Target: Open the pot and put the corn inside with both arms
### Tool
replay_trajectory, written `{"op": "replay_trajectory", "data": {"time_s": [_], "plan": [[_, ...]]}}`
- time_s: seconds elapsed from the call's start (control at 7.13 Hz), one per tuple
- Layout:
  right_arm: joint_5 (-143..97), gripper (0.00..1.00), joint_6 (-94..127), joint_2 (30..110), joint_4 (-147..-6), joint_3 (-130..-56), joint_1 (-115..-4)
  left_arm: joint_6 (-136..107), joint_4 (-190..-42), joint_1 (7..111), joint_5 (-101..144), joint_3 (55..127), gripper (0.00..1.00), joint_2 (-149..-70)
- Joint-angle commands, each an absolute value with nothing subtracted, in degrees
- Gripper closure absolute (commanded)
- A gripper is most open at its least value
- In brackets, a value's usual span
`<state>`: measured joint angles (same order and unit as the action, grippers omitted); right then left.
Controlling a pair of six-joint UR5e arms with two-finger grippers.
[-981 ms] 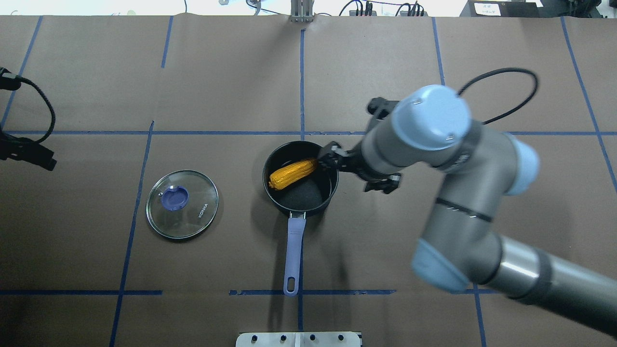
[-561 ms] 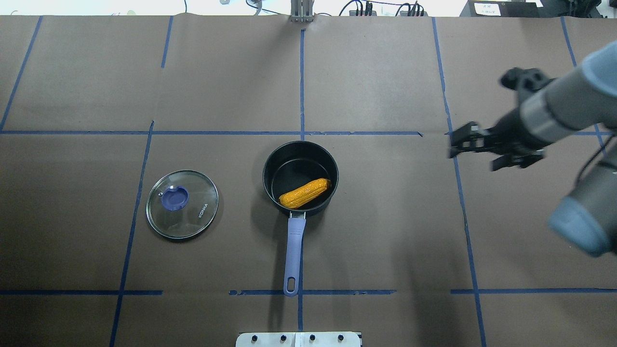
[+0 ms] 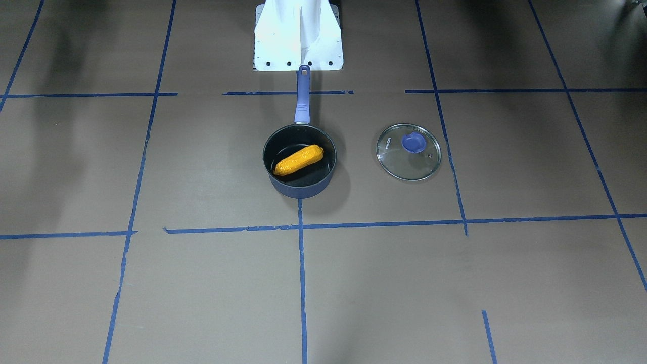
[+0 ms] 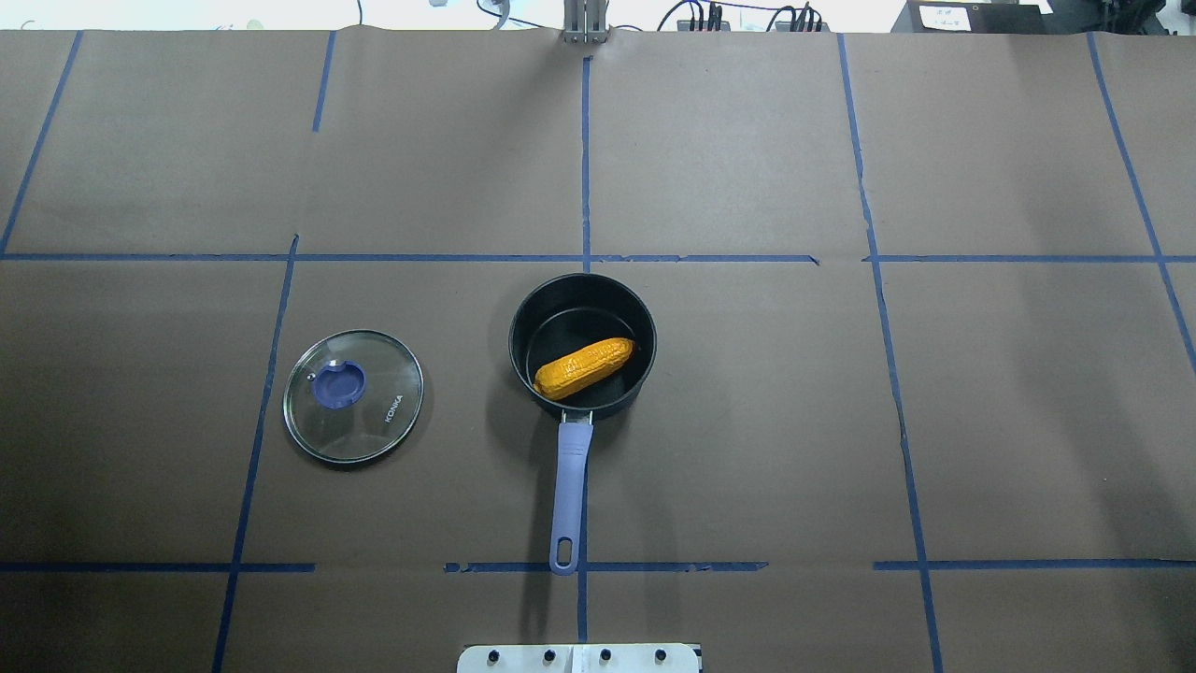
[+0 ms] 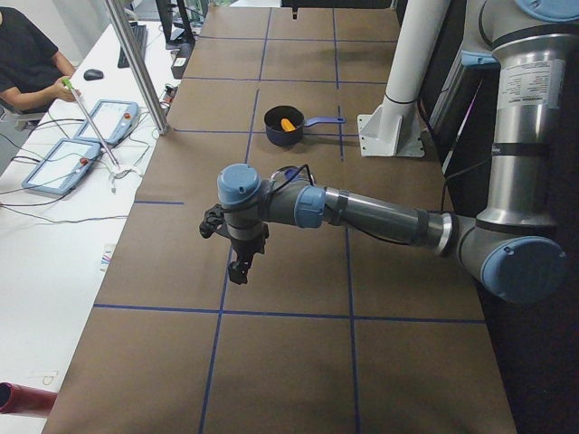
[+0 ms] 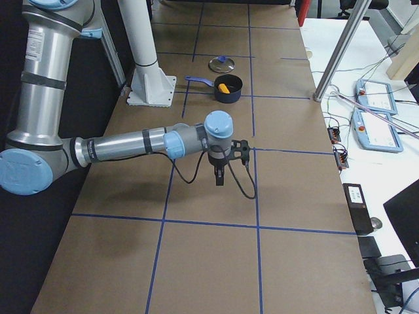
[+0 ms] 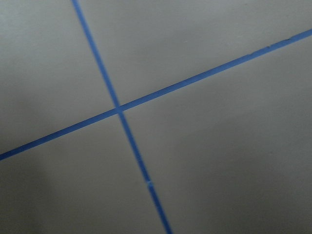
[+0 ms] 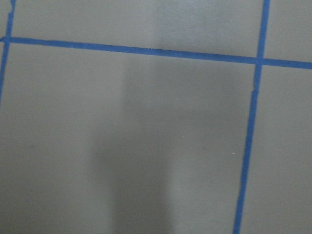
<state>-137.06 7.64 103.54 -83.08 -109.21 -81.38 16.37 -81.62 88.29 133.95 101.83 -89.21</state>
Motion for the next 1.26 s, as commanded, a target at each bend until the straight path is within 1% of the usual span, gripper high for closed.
{"op": "replay_trajectory", "data": {"time_s": [0.0, 0.28, 0.42, 0.84, 0.98, 1.12], "plan": [[-137.2, 0.0, -4.39, 104.59, -83.93, -104.33, -86.57, 16.97, -77.71, 90.0, 136.39, 100.99, 0.0, -88.86], [-137.28, 0.0, -4.39, 101.96, -89.01, -104.59, -86.4, 14.17, -76.2, 90.18, 140.18, 100.9, 0.0, -88.42], [-137.2, 0.0, -4.39, 100.91, -89.9, -104.42, -86.48, 8.15, -76.72, 90.09, 140.36, 99.77, 0.0, -88.33], [-137.28, 0.0, -4.48, 101.07, -91.66, -106.52, -87.53, 3.63, -76.55, 90.17, 139.66, 101.94, 0.0, -87.46], [-137.37, 0.0, -4.57, 102.38, -91.84, -107.92, -88.06, 3.34, -76.47, 90.18, 140.01, 101.95, 0.0, -84.93], [-137.29, 0.0, -4.57, 103.52, -91.85, -109.23, -88.07, 3.25, -76.73, 90.18, 139.84, 102.04, 0.0, -84.21]]}}
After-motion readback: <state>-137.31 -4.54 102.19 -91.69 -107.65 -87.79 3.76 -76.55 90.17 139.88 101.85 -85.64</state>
